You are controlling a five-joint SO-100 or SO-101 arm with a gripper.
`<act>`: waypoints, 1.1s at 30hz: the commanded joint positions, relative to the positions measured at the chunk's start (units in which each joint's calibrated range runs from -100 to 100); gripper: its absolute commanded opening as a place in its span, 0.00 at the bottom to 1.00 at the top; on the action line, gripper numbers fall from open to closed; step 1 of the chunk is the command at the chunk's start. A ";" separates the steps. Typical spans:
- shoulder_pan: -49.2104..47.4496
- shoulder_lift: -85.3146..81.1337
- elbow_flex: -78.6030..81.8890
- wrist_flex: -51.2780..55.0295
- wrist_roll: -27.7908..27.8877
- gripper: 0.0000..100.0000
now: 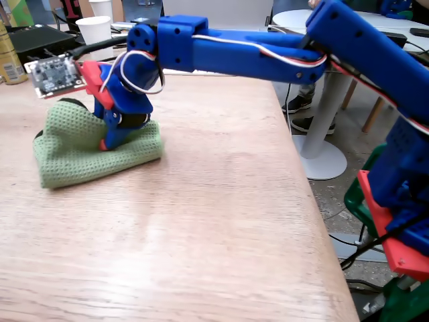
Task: Clean the table
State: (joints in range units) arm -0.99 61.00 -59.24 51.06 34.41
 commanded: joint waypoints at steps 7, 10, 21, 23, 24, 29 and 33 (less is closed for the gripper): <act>14.02 -10.32 28.71 -23.88 4.05 0.00; 23.66 -8.26 28.90 -30.94 6.20 0.00; 43.63 -4.66 27.86 -31.27 6.94 0.00; 44.98 -3.88 27.77 -31.27 6.94 0.00; 46.16 -2.17 25.41 -31.27 6.94 0.00; 50.22 12.58 5.02 -31.27 6.84 0.00; 53.78 17.64 0.21 -31.27 6.84 0.00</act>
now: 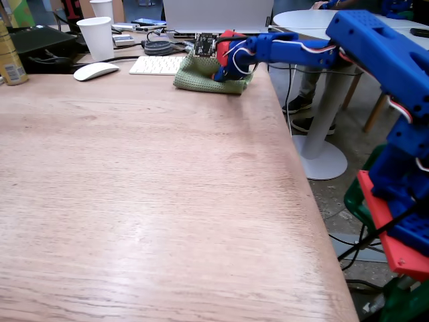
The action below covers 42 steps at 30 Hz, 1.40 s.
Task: Clean the table
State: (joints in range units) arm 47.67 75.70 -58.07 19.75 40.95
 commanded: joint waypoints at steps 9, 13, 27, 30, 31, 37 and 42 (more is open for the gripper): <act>18.48 -13.10 9.60 1.27 -0.44 0.00; 18.48 -36.94 41.51 1.18 -0.44 0.00; -4.53 -90.80 69.25 10.79 -13.77 0.00; -23.99 -100.75 69.25 23.68 -18.46 0.00; -30.59 -104.09 69.25 27.79 -20.61 0.00; -63.41 -118.67 77.75 40.43 -31.45 0.00; -78.47 -130.51 94.64 40.02 -39.02 0.00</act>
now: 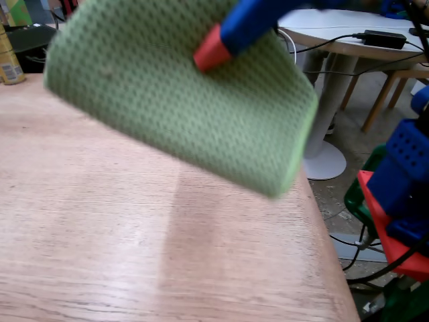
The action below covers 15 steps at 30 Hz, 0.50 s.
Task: Clean the table
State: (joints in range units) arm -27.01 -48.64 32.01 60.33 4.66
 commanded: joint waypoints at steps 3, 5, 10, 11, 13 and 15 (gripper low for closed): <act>-3.96 -12.25 12.68 -1.96 -4.10 0.00; -3.79 -15.94 21.27 -7.70 -4.10 0.00; -14.45 -19.72 39.39 -20.84 -4.10 0.00; -18.00 -19.72 41.00 -21.74 -4.10 0.00; -19.86 -19.72 43.92 -21.91 -4.10 0.00; -19.86 -19.72 48.17 -21.99 -3.91 0.00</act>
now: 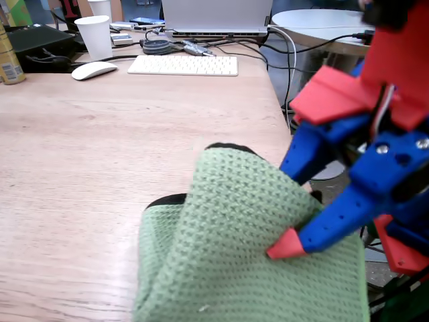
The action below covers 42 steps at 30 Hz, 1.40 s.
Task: Clean the table
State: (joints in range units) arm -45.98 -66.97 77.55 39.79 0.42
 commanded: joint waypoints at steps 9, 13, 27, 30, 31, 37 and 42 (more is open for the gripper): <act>9.10 -0.35 2.82 -1.45 0.20 0.07; 9.61 -0.44 2.82 -1.45 0.73 0.19; 19.25 -8.33 -27.10 21.70 0.98 0.38; 28.39 -13.99 -26.63 21.37 0.93 0.37; 28.39 -14.68 -26.53 20.63 0.88 0.37; 37.02 -19.31 -21.62 17.51 0.24 0.00; 37.02 -30.80 -7.28 17.51 0.20 0.00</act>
State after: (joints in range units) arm -8.78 -96.71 65.92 58.43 0.81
